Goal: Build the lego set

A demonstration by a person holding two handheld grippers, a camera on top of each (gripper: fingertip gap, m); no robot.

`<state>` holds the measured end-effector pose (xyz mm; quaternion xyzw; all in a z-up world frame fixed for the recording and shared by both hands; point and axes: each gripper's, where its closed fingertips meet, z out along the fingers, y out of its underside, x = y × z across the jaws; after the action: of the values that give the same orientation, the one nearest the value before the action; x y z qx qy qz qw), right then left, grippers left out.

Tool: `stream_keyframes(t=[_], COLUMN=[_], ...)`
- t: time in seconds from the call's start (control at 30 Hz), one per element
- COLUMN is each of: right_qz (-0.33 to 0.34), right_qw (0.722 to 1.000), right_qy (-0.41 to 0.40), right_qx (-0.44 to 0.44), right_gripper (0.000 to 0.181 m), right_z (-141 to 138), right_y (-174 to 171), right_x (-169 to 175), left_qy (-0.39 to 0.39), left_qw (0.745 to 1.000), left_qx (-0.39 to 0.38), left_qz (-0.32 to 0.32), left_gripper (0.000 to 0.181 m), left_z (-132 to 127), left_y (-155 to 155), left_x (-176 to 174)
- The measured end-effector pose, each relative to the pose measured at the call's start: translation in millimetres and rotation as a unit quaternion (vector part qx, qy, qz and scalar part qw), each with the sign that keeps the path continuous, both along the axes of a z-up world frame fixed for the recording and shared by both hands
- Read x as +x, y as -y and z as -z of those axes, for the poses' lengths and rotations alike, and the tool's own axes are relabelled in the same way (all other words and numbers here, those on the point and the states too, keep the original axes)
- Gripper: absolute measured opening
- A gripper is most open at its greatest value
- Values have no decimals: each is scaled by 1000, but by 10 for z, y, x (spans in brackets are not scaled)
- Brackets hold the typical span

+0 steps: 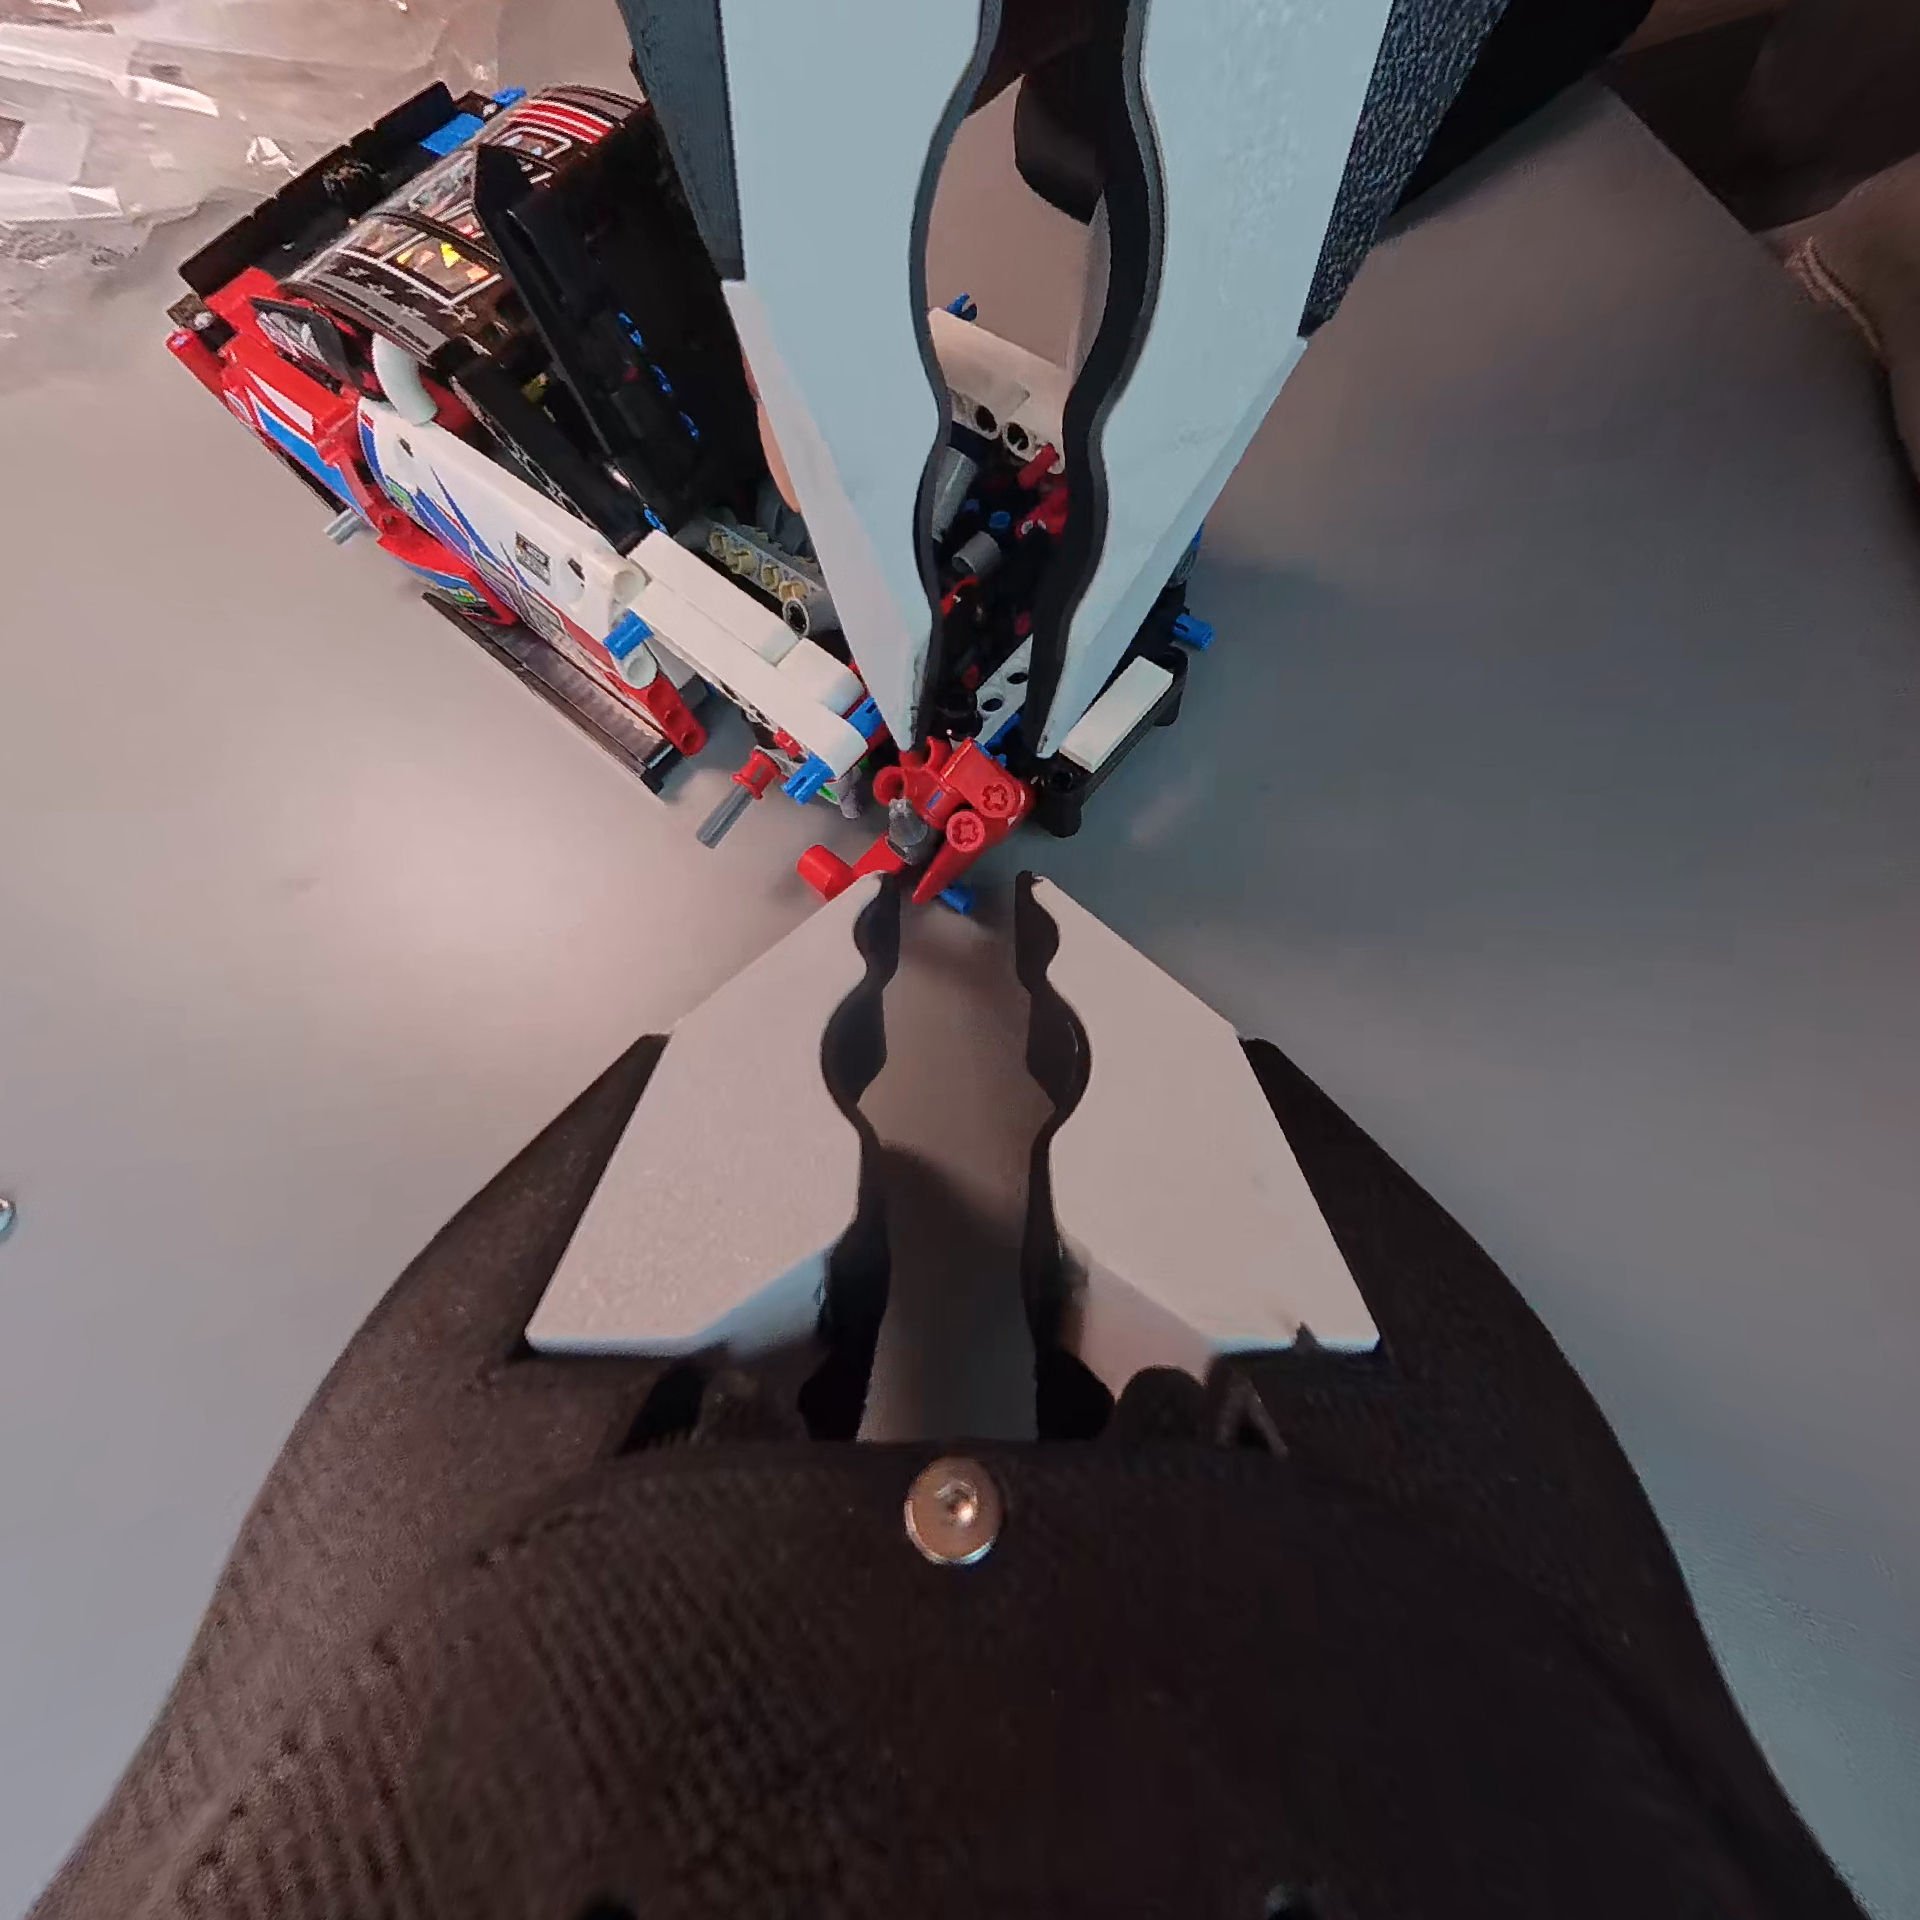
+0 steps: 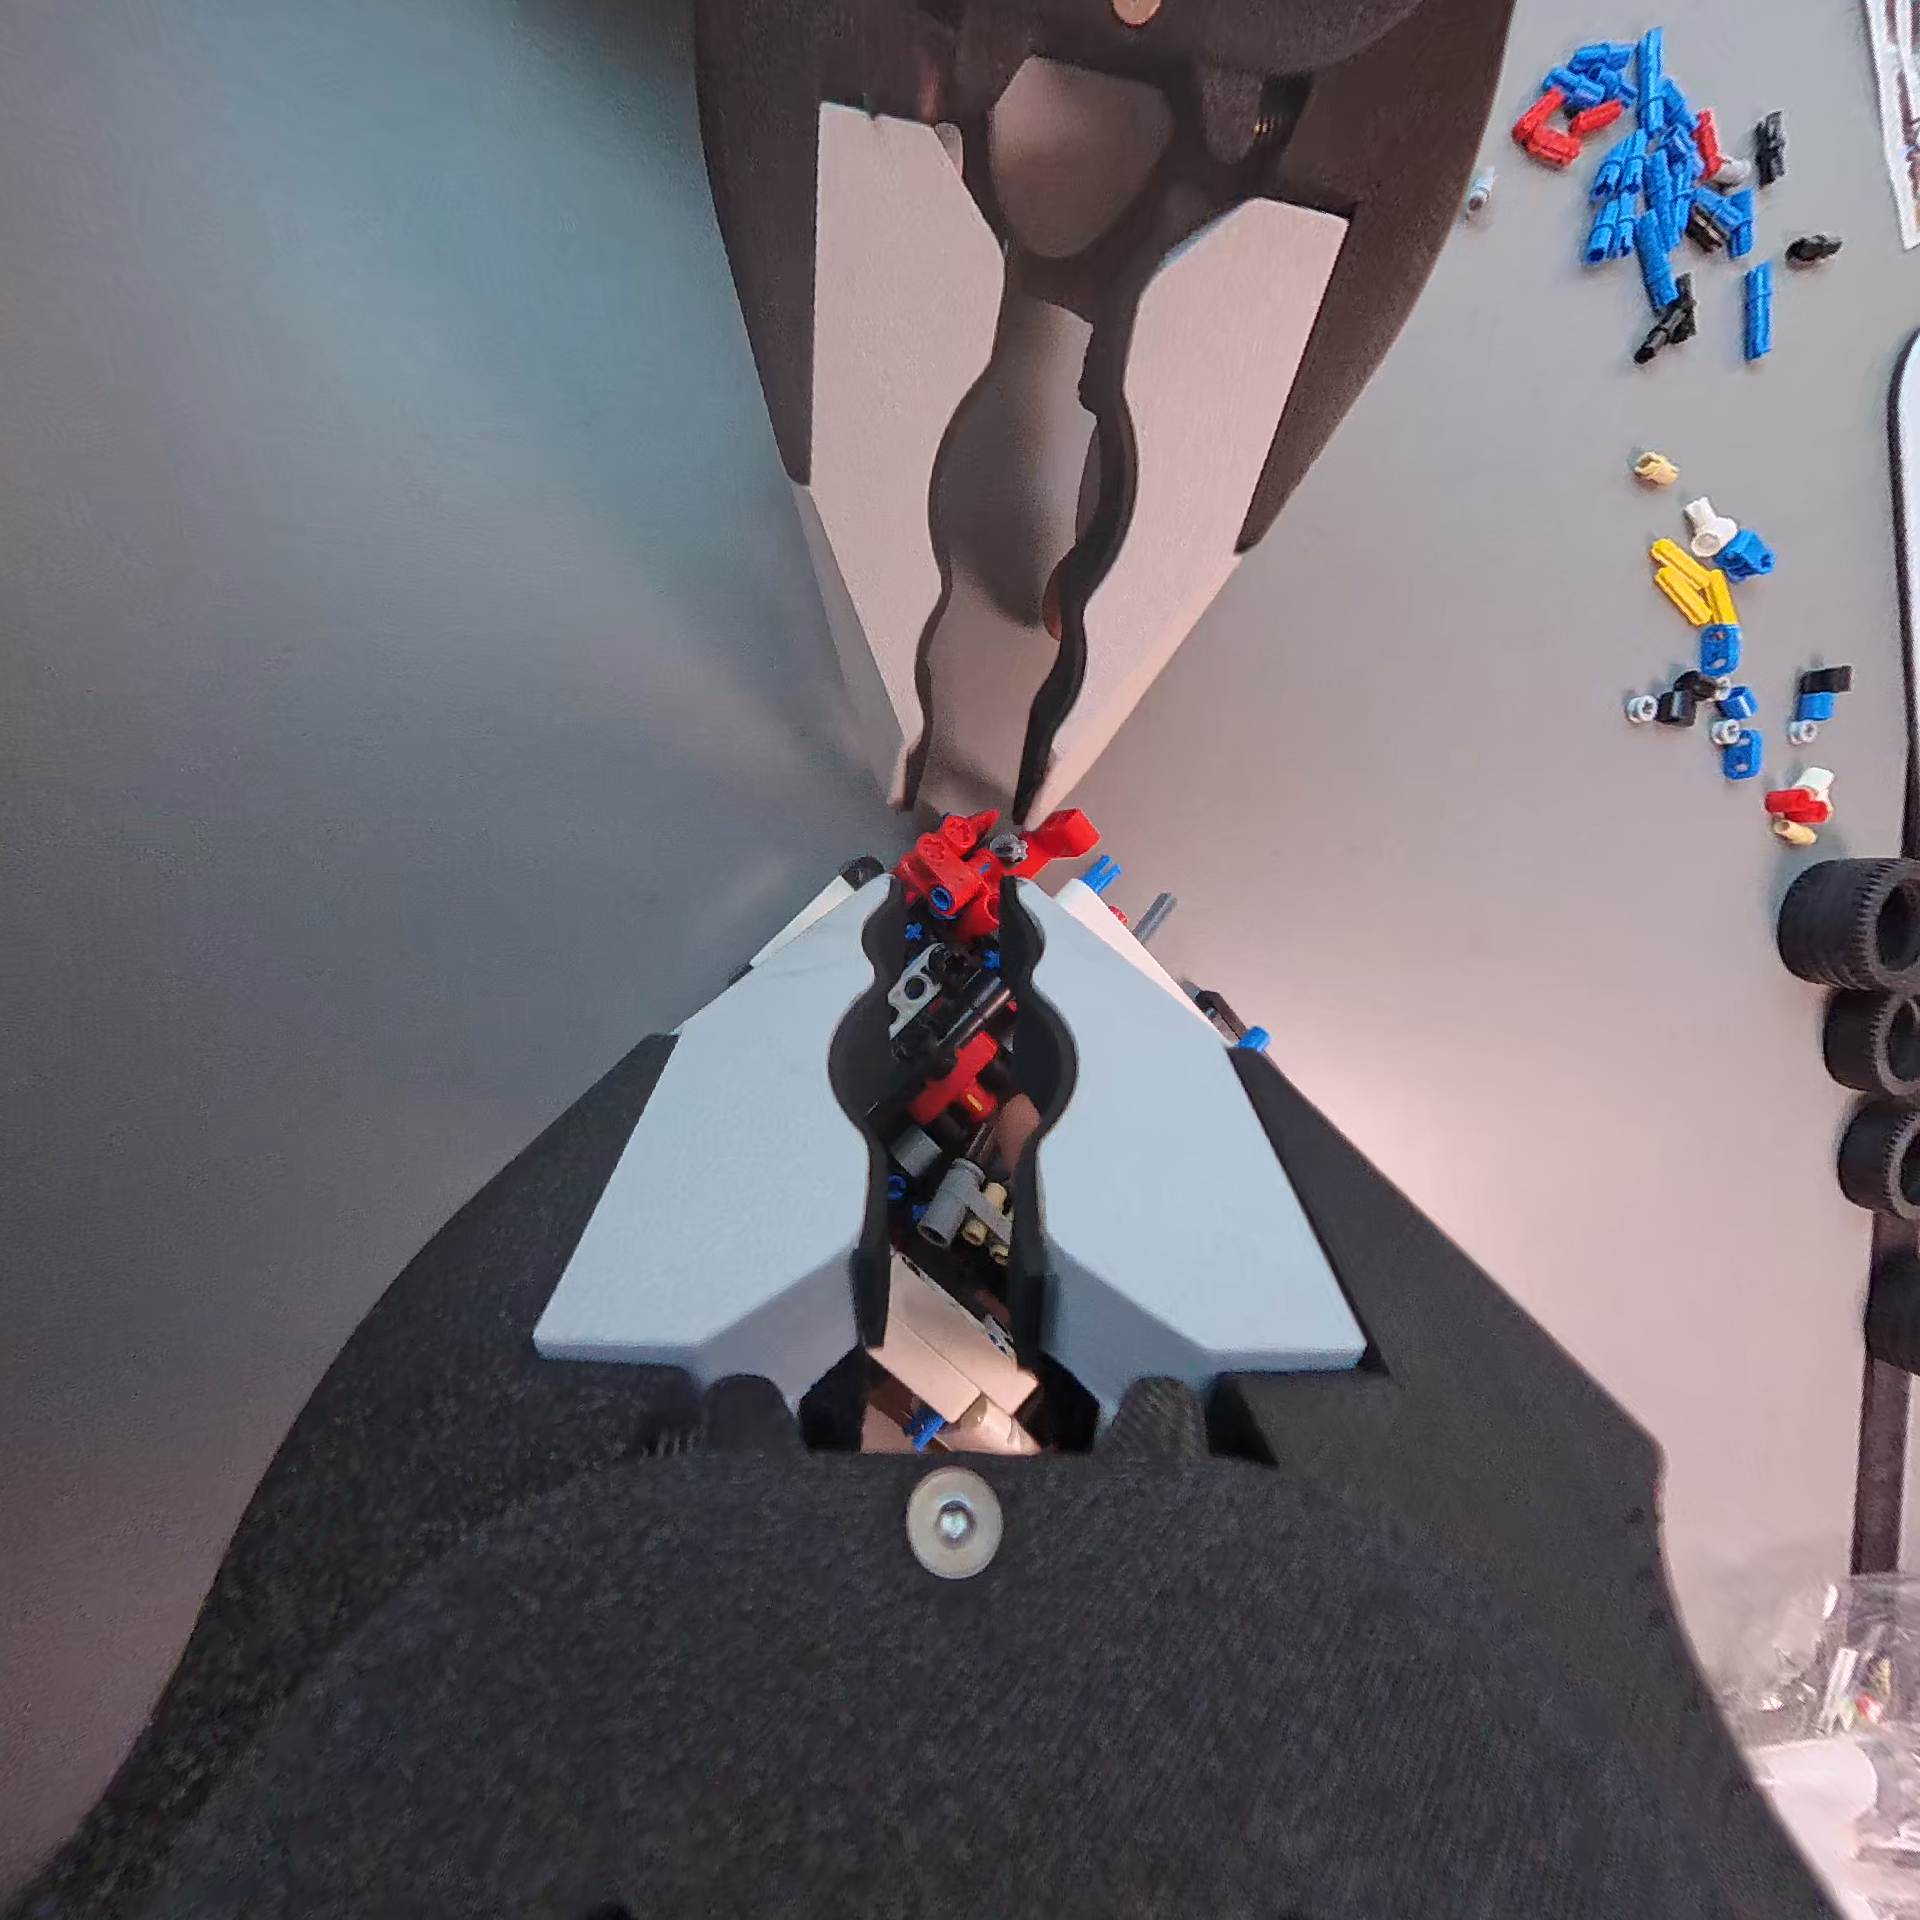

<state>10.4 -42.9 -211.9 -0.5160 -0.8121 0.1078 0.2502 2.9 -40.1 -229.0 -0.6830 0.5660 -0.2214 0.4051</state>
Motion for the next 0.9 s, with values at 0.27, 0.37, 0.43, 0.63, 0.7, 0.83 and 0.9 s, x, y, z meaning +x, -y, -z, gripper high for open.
stream_keyframes(t=[0.27, 0.37, 0.43, 0.63, 0.7, 0.83, 0.9], right_qz=[-43, -76, -93, -182, -203, -227, -234], right_qw=[997, 990, 984, 947, 938, 932, 932], right_qy=[-21, -56, -78, -127, -136, -116, -97], right_qx=[63, 107, 131, 233, 243, 257, 258], right_gripper=[8, 7, 7, 7, 8, 7, 8], right_z=[32, 3, -8, -9, -12, 19, 43], right_y=[-38, -28, -17, 35, 62, 61, 56], right_x=[4, 22, 25, 30, 50, 99, 130], left_qy=[1, 17, 19, 18, 18, 14, 15], left_qw=[1000, 1000, 1000, 1000, 1000, 999, 999], left_qx=[14, 7, 3, 5, 5, 11, 11], left_qz=[-5, -3, 0, 16, 20, 31, 38], left_gripper=[14, 14, 14, 12, 12, 7, 6], left_z=[-14, -56, -57, -57, -58, -58, -72], left_y=[-13, -1, 4, 27, 42, 81, 111], left_x=[18, 23, 31, 64, 70, 92, 111])
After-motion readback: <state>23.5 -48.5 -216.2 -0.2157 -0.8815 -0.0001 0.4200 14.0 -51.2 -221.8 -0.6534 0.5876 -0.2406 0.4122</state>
